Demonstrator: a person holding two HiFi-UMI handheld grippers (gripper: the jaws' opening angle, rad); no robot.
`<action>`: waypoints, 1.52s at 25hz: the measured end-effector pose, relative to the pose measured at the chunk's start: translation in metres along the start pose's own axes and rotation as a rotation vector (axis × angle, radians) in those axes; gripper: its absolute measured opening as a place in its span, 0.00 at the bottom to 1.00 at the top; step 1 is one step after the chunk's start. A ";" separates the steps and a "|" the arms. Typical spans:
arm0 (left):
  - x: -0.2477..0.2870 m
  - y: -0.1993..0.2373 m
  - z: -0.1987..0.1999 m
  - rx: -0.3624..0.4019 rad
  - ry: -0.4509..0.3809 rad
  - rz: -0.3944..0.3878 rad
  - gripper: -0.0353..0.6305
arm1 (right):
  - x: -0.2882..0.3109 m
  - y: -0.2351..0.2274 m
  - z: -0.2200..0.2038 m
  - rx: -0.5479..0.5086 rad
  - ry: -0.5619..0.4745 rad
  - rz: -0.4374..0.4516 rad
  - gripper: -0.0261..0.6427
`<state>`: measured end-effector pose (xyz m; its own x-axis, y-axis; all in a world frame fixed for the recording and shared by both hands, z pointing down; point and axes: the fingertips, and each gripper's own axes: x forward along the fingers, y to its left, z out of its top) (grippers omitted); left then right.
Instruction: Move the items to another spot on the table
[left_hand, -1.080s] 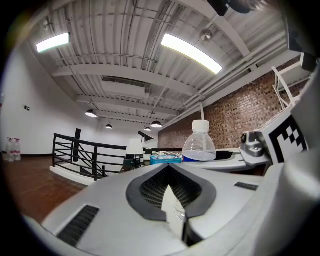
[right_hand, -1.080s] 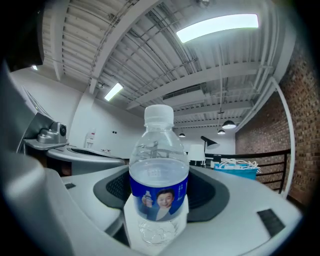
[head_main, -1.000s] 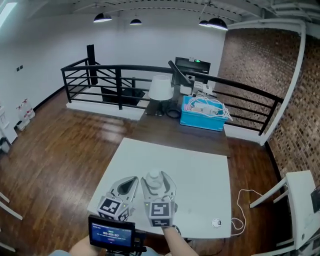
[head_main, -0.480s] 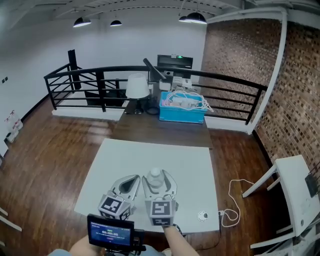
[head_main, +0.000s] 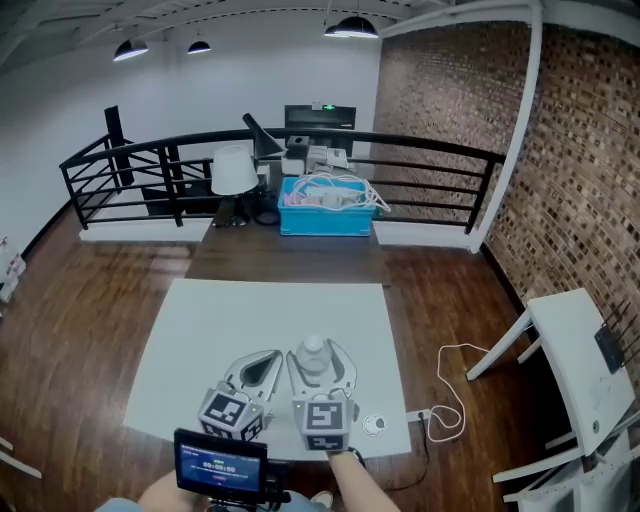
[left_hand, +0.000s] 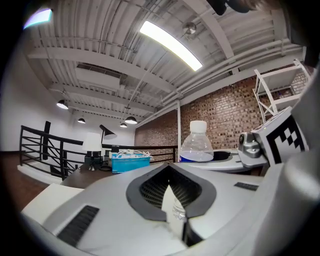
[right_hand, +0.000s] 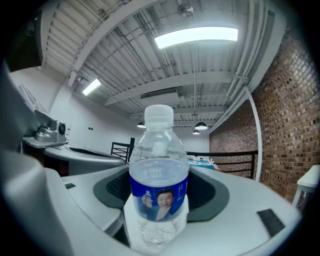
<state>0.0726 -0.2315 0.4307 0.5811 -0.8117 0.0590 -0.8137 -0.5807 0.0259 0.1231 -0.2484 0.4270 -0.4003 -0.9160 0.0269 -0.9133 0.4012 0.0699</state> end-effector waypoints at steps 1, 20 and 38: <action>0.005 -0.007 -0.001 0.001 0.004 -0.008 0.07 | -0.002 -0.008 -0.004 0.001 0.000 -0.007 0.47; 0.091 -0.092 -0.020 0.009 0.043 -0.091 0.07 | -0.031 -0.126 -0.038 -0.009 0.027 -0.086 0.47; 0.116 -0.116 -0.045 0.004 0.099 -0.099 0.07 | -0.039 -0.173 -0.111 0.009 0.116 -0.117 0.47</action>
<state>0.2332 -0.2554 0.4790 0.6539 -0.7407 0.1543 -0.7526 -0.6577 0.0322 0.3054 -0.2826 0.5245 -0.2806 -0.9504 0.1342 -0.9539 0.2916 0.0709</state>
